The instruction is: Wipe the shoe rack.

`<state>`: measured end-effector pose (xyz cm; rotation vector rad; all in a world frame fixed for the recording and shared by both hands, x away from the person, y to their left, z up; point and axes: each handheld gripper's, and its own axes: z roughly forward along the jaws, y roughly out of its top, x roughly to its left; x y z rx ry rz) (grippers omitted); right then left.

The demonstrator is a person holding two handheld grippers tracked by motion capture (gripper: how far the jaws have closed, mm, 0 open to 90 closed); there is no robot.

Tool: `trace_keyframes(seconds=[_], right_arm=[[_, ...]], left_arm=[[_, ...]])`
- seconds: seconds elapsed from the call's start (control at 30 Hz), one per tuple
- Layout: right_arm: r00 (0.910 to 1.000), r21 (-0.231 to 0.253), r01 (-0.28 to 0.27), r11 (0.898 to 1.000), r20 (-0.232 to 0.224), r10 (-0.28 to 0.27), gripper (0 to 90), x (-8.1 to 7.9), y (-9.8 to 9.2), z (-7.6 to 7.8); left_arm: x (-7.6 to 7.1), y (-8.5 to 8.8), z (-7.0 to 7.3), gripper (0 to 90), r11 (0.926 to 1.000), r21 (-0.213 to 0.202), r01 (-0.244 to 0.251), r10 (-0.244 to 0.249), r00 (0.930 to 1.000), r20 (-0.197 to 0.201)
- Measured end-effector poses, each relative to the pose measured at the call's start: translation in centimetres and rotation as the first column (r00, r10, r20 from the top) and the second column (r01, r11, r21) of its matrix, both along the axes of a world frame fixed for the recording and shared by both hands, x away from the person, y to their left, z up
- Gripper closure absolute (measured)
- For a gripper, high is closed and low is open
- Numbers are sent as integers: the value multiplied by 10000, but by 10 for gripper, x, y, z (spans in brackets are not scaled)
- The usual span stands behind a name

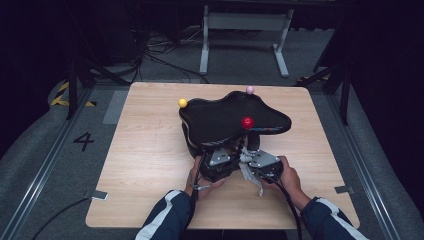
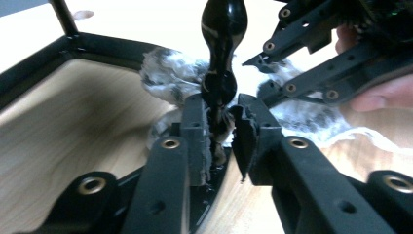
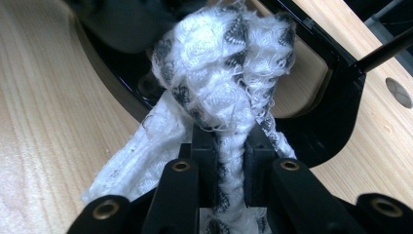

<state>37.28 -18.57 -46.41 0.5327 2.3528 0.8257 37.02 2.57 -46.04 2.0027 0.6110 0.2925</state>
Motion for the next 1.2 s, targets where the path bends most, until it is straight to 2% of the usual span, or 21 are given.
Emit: trace_keyframes(seconds=[0.03,0.1,0.23,0.4,0.47,0.57,0.63,0.7,0.77,0.87,0.9,1.0,1.07,1.1,1.2], right_arm=[[10000,30,28,10000,-22,-28,795,0,0,0],[10000,15,38,10000,-18,-38,795,1,-1,0],[10000,55,25,10000,-91,-24,795,3,-3,0],[10000,25,-7,10000,-59,8,794,3,-4,0],[10000,6,-9,10000,-55,9,794,3,-4,0],[9999,23,11,10000,-104,-11,795,3,-4,-1],[9999,3,-5,10000,-114,5,794,4,-5,-1],[9999,-3,-2,10000,-119,2,794,4,-5,-1],[9999,11,10,10000,-130,-9,794,4,-5,-1],[9999,10,15,10000,-131,-15,794,4,-5,-1],[9999,16,10,10000,-136,-9,794,4,-5,-1],[9999,33,-2,10000,-137,3,795,4,-5,-1],[9999,41,1,10000,-142,0,794,4,-5,-1],[9999,39,1,10000,-137,0,795,4,-5,-1],[9999,35,1,10000,-134,-1,794,4,-5,-1]], left_arm=[[-1,3,0,734,9999,135,107,-107,9999,-38],[-3,6,-2,706,9998,113,175,-175,9998,-59],[-8,12,-5,642,9985,470,270,-268,9996,-43],[-16,26,-8,587,9932,1071,448,-441,9990,-84],[-19,32,-10,548,9881,1467,456,-430,9989,-209],[-24,42,-14,506,9835,1783,299,-214,9986,-492],[-25,49,-16,475,9809,1926,275,-177,9985,-522],[-25,59,-17,442,9752,2206,167,-25,9979,-642],[-25,63,-18,419,9754,2204,78,91,9971,-754],[-22,80,-18,388,9658,2592,-51,281,9960,-850],[-21,84,-20,380,9643,2648,-91,352,9950,-939],[-15,103,-21,354,9688,2435,-466,782,9894,-1220],[-14,106,-21,340,9675,2487,-447,777,9891,-1248],[-12,112,-21,327,9672,2455,-651,981,9873,-1247],[-9,117,-21,298,9655,2501,-729,1088,9851,-1329]])
